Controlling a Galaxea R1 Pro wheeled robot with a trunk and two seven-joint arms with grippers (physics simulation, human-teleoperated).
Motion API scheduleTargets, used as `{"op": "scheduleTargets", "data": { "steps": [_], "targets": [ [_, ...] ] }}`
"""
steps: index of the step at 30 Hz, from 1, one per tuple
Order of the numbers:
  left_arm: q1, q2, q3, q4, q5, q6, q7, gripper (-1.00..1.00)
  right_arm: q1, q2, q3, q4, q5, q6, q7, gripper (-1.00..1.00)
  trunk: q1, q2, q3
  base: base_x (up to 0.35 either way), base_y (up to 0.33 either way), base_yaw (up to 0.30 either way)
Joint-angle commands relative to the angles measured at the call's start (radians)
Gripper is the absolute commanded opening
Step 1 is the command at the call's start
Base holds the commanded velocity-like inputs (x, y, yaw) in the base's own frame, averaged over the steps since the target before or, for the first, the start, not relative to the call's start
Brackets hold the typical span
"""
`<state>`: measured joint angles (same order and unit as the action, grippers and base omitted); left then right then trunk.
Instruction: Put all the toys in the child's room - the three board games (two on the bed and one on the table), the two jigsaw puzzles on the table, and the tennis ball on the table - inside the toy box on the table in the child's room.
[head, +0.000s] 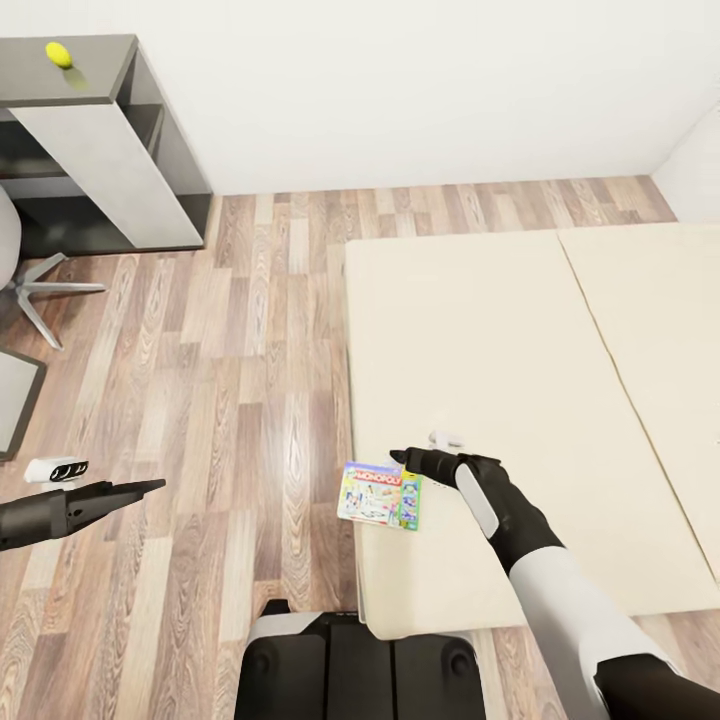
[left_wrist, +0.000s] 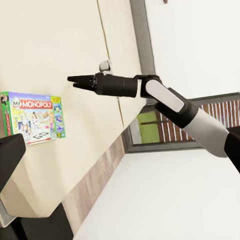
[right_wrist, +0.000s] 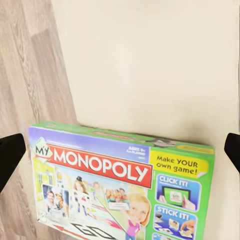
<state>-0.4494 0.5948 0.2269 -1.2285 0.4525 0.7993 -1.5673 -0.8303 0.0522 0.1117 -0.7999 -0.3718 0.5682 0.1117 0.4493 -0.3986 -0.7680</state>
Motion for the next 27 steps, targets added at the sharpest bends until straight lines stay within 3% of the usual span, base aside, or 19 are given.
{"op": "scheduleTargets", "data": {
  "steps": [1,12,21,27],
  "targets": [
    [0.000,0.000,0.000,0.000,0.000,0.011,-0.004,1.00,0.000,0.000,-0.001,-0.001,0.001,0.005,0.002,1.00,0.001,-0.001,0.000,0.000,0.000,-0.068],
    [0.000,0.000,0.000,0.000,0.000,0.011,-0.004,1.00,0.017,-0.005,-0.040,-0.148,0.000,0.073,0.068,1.00,0.001,-0.001,0.018,0.000,0.000,-0.068],
    [0.000,0.000,0.001,0.007,0.000,0.011,-0.004,1.00,0.121,-0.029,-0.089,-0.299,-0.003,0.116,0.181,1.00,0.001,-0.001,0.032,0.000,0.000,-0.068],
    [-0.001,0.002,0.021,0.042,-0.001,0.009,-0.004,1.00,0.211,-0.035,-0.159,-0.399,-0.015,0.139,0.295,1.00,0.001,-0.001,0.041,0.000,0.000,-0.068]
  ]
}}
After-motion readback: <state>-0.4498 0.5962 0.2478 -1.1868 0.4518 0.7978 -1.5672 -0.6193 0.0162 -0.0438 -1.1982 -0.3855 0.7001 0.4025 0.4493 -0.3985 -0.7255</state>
